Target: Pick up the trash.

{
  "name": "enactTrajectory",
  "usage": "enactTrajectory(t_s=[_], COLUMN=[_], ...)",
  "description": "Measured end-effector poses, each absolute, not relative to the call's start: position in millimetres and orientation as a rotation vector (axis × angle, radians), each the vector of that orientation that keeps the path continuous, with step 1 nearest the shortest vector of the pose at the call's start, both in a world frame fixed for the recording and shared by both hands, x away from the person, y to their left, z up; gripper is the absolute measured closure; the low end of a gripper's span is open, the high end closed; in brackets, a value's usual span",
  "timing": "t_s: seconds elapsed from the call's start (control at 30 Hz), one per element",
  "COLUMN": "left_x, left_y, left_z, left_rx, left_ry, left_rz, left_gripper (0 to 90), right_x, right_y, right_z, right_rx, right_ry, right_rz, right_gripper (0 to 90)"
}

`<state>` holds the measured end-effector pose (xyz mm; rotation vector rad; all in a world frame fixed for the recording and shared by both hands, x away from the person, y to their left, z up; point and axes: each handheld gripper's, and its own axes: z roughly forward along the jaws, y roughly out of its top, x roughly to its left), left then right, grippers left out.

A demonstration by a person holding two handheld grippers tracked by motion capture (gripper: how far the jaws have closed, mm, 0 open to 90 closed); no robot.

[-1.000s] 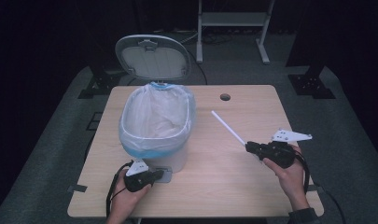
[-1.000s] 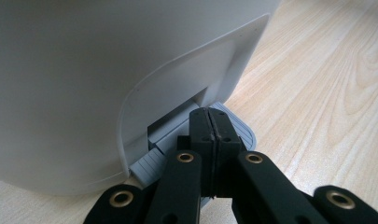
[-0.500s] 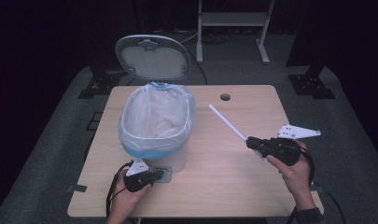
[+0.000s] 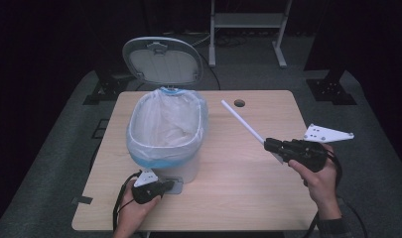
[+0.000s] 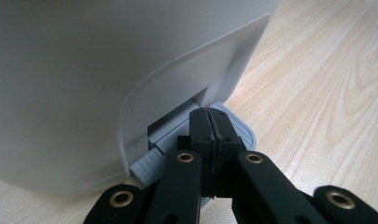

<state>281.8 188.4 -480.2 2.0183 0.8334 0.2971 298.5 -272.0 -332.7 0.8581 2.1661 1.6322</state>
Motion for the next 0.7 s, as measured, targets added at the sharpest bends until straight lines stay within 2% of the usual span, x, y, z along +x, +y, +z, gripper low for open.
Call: enactTrajectory(t_s=[0.7], left_x=[282], left_y=[189], left_z=[-480], left_rx=[2.019], left_ry=[0.833], left_rz=[0.293], left_gripper=[90.0], right_x=[300], right_y=[-260], right_z=[-297], right_rx=[0.752], right_ry=[2.153], right_rz=[1.706], right_gripper=[80.0])
